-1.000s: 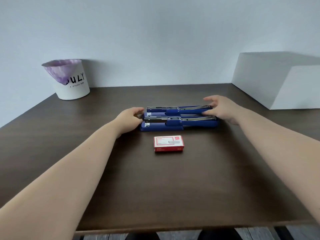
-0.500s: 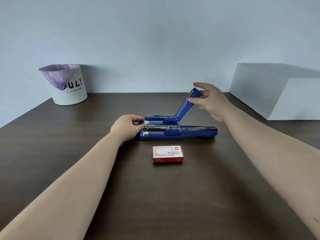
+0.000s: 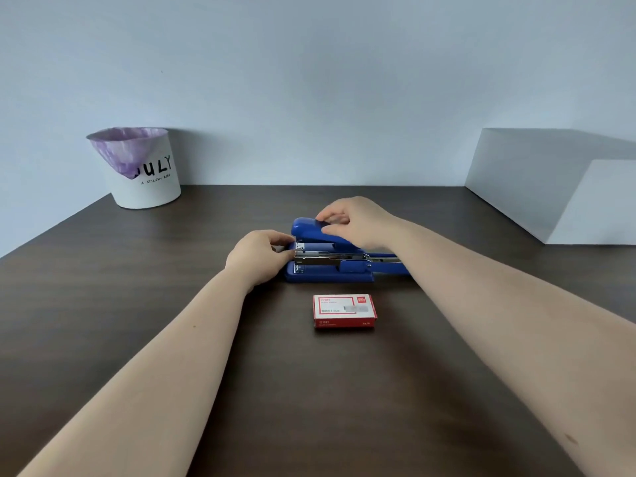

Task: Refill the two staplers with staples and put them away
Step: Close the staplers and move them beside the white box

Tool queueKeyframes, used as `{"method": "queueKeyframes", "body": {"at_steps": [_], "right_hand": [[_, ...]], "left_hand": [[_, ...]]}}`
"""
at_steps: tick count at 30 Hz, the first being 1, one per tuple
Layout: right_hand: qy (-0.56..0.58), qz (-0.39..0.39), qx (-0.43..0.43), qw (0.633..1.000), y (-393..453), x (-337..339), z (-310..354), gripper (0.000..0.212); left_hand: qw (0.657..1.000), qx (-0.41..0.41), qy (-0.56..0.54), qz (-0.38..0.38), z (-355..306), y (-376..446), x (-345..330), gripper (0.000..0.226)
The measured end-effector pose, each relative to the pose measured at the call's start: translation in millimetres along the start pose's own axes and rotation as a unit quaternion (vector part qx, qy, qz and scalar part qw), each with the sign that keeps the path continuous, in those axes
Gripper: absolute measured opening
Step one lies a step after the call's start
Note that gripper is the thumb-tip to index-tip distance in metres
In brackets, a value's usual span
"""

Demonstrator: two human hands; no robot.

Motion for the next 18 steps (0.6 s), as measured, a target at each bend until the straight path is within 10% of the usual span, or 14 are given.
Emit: {"method": "queueKeyframes", "body": {"at_steps": [12, 18], "right_hand": [[-0.042, -0.038, -0.025, 0.998, -40.1, 21.5, -25.5, 0.043], [-0.121, 0.066, -0.075, 0.988, -75.1, 22.1, -50.6, 0.059]], "left_hand": [[0.988, 0.027, -0.135, -0.076, 10.1, -11.4, 18.1, 0.013], [0.99, 0.014, -0.135, 0.024, 2.8, -32.0, 6.7, 0.022]]}}
Point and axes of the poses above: each hand's wrist, its own y-axis towards the middle knuckle, its own x-axis out of the back of the hand, z = x × y, the point moved 9 cm from there along y, towards the middle knuckle, and after that the axes turned 2 degrees about z, right-handed, at the moved point
